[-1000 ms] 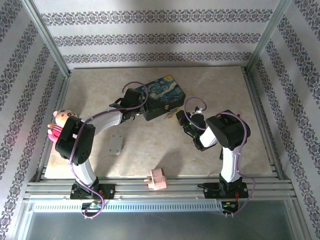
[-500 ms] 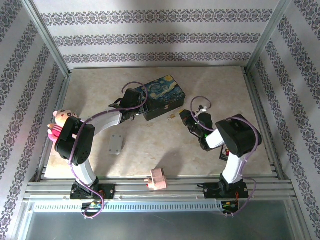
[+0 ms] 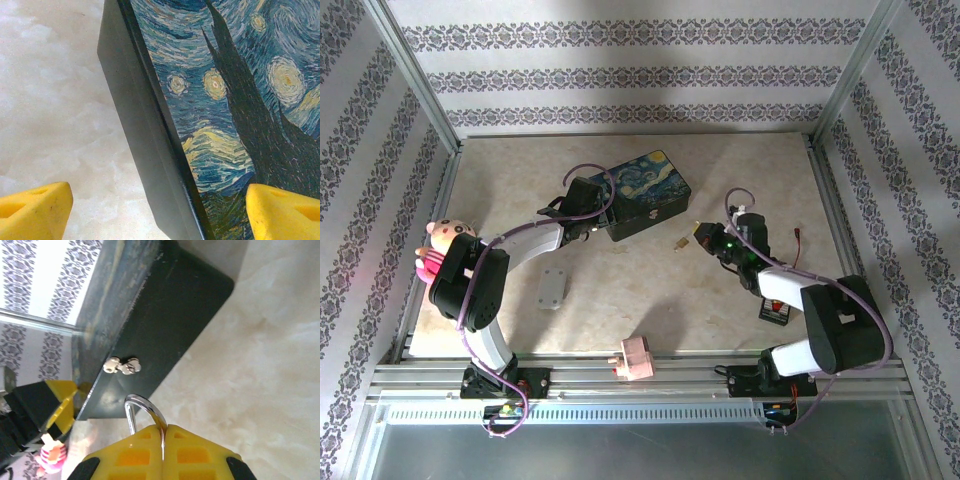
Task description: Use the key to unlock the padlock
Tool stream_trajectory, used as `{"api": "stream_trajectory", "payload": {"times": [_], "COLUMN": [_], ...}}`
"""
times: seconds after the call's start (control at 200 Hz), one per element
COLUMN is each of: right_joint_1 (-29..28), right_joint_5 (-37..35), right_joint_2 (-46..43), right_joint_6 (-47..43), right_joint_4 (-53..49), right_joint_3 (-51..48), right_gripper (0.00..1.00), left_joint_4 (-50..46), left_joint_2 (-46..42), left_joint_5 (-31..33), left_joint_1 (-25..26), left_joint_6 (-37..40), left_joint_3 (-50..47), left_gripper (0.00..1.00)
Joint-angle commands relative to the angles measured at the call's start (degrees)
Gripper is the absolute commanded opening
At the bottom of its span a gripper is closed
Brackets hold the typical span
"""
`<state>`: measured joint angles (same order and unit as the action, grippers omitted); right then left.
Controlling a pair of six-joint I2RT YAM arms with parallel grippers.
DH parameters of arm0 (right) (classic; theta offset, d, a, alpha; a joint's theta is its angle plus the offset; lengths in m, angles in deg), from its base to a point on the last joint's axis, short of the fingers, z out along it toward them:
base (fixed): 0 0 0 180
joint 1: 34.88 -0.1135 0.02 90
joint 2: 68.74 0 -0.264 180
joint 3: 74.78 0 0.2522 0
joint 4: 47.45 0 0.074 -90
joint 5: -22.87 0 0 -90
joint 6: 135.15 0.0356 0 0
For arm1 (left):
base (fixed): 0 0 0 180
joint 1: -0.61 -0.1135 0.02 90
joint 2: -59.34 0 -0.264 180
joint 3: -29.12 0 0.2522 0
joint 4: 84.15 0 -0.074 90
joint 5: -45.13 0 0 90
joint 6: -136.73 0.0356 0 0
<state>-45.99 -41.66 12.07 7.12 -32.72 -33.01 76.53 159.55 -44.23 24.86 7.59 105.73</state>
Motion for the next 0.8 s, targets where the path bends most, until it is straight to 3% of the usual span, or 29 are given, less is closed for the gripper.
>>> {"api": "stream_trajectory", "payload": {"times": [0.0,0.405,0.795], "right_joint_1": [2.35,5.82,6.15], "right_joint_5": [5.95,6.68,-2.51], "right_joint_2": [-0.66,4.67,10.94], "right_joint_6": [-6.68,-18.84,-28.49], "right_joint_4": [-10.25,-29.61,-45.27], "right_joint_3": [2.56,12.59,21.59], "right_gripper": [0.0,0.0,0.03], "left_joint_4": [-5.43,-8.98,-12.92], "left_joint_2": [-1.18,-8.36,-8.63], "left_joint_5": [2.45,0.14,3.79], "left_joint_1": [-1.51,-0.58,4.4], "left_joint_6": [0.31,0.17,1.52], "left_joint_3": [-1.15,-2.7,-2.48], "left_gripper": [0.89,0.89,0.94]}}
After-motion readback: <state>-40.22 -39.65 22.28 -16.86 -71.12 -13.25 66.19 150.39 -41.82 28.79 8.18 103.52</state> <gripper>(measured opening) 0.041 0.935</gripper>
